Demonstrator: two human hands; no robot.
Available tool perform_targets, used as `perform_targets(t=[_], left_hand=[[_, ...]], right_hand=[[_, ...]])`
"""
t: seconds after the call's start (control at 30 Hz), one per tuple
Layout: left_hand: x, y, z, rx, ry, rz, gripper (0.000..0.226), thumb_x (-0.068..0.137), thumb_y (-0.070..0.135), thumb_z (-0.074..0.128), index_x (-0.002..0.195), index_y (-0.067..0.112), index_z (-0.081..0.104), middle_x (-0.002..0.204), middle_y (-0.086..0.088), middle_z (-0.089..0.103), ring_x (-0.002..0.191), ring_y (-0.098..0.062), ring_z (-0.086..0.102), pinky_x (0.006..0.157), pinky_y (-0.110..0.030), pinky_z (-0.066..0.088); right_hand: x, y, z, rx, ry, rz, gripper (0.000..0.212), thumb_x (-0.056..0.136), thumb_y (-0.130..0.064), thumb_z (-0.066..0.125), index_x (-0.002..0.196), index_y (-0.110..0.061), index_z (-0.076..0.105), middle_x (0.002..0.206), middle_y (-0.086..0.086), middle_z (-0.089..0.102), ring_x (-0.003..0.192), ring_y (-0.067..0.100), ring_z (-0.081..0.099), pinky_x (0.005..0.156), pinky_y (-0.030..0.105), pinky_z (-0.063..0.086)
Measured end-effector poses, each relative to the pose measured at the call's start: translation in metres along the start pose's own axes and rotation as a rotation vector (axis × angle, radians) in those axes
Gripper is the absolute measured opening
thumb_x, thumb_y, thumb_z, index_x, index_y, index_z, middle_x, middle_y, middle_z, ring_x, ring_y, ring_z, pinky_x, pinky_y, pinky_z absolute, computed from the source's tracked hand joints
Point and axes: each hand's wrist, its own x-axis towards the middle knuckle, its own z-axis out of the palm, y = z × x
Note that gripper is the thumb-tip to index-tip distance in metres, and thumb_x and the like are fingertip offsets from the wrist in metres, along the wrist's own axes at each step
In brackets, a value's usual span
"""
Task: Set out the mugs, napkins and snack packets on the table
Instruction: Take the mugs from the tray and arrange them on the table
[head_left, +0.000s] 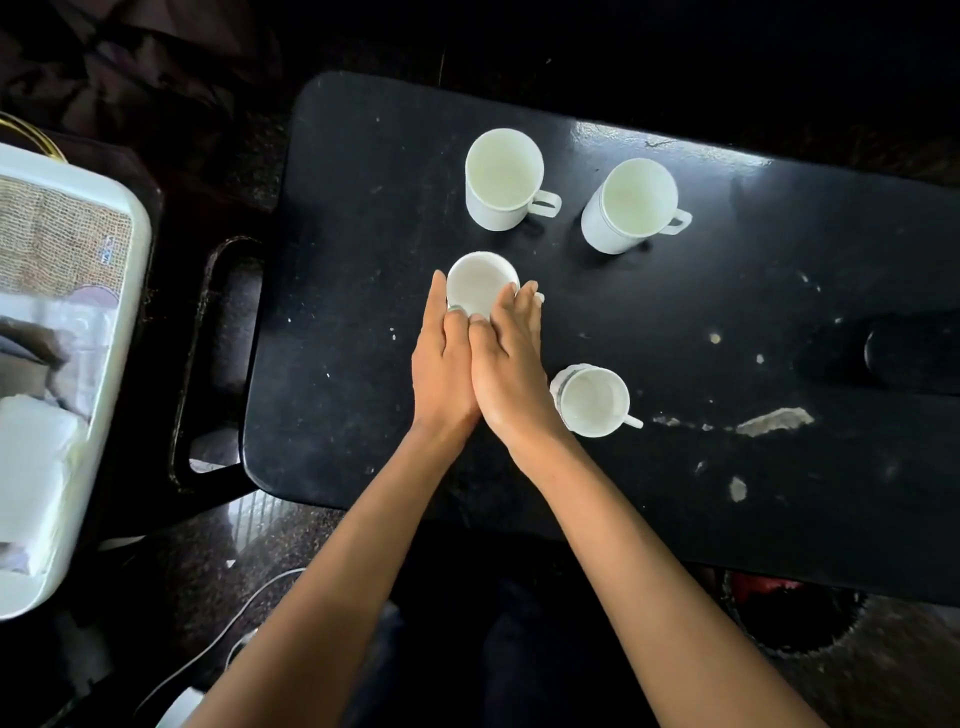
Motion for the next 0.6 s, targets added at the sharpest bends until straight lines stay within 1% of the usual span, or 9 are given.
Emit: perform_targets(t=[0.13,0.2,0.27,0.33,0.37,0.4,0.47,0.5,0.6], left_hand=[[0.009,0.005,0.000,0.007,-0.031,0.002,0.048,0.103,0.023,0.032,0.150,0.028,0.025,0.134,0.010,0.054,0.107,-0.003,0.056,0.093,-0.022,0.044],[0.013,0.006,-0.001,0.040,-0.050,0.024,0.049,0.103,0.022,0.033,0.151,0.025,0.024,0.126,0.029,0.046,0.096,0.018,0.053,0.083,-0.006,0.040],[0.016,0.006,-0.002,0.057,-0.061,0.027,0.049,0.103,0.021,0.033,0.151,0.023,0.025,0.120,0.040,0.039,0.082,0.033,0.045,0.074,0.003,0.037],[0.014,0.006,-0.002,0.047,-0.055,0.011,0.051,0.102,0.023,0.033,0.152,0.026,0.021,0.107,0.051,0.043,0.078,0.033,0.046,0.072,0.001,0.038],[0.011,0.006,-0.001,0.032,-0.041,0.002,0.052,0.102,0.025,0.033,0.152,0.027,0.018,0.103,0.053,0.045,0.082,0.032,0.047,0.073,0.000,0.037],[0.006,0.006,0.000,0.014,-0.019,-0.008,0.053,0.102,0.027,0.032,0.152,0.027,0.016,0.115,0.051,0.044,0.095,0.029,0.045,0.078,0.001,0.034],[-0.005,0.003,0.004,-0.004,0.054,-0.031,0.052,0.102,0.029,0.031,0.152,0.025,0.018,0.150,0.025,0.033,0.130,0.011,0.032,0.098,-0.005,0.022],[-0.011,-0.001,0.006,-0.001,0.094,-0.044,0.051,0.102,0.028,0.032,0.152,0.024,0.021,0.155,0.014,0.030,0.139,0.002,0.026,0.107,-0.012,0.020],[-0.039,-0.018,0.017,-0.012,0.100,-0.071,0.048,0.101,0.022,0.039,0.148,0.020,0.032,0.152,0.006,0.037,0.139,-0.004,0.033,0.114,-0.022,0.024]], right_hand=[[0.007,-0.007,-0.001,0.016,0.010,0.008,0.054,0.101,-0.024,0.023,0.150,-0.013,0.002,0.159,-0.001,-0.015,0.144,0.007,-0.019,0.117,0.043,0.000],[0.009,-0.009,-0.002,0.015,0.013,0.009,0.054,0.101,-0.024,0.023,0.150,-0.012,0.001,0.159,-0.001,-0.015,0.144,0.007,-0.019,0.118,0.043,0.000],[0.008,-0.010,-0.003,0.011,0.016,0.005,0.055,0.101,-0.023,0.024,0.150,-0.013,0.002,0.159,-0.001,-0.014,0.144,0.007,-0.018,0.119,0.044,0.002],[0.005,-0.011,-0.007,0.028,0.042,-0.011,0.056,0.100,-0.021,0.029,0.150,-0.014,0.006,0.160,-0.001,-0.008,0.145,0.008,-0.012,0.120,0.043,0.005],[0.003,-0.011,-0.010,0.051,0.076,-0.017,0.057,0.098,-0.019,0.033,0.150,-0.015,0.010,0.160,-0.001,-0.002,0.146,0.008,-0.007,0.120,0.043,0.007],[0.001,-0.011,-0.014,0.081,0.123,-0.018,0.058,0.096,-0.017,0.038,0.150,-0.015,0.016,0.160,-0.002,0.005,0.146,0.009,-0.001,0.120,0.042,0.010],[-0.008,-0.007,-0.024,0.143,0.241,-0.017,0.057,0.092,-0.012,0.044,0.147,-0.015,0.028,0.157,-0.002,0.021,0.145,0.011,0.013,0.119,0.040,0.017],[-0.014,-0.002,-0.031,0.165,0.299,-0.014,0.056,0.090,-0.010,0.045,0.145,-0.016,0.033,0.155,-0.003,0.027,0.143,0.011,0.018,0.117,0.039,0.021],[-0.037,0.022,-0.048,0.177,0.455,0.018,0.053,0.087,-0.006,0.046,0.138,-0.018,0.045,0.148,-0.007,0.037,0.139,0.010,0.026,0.115,0.040,0.025]])
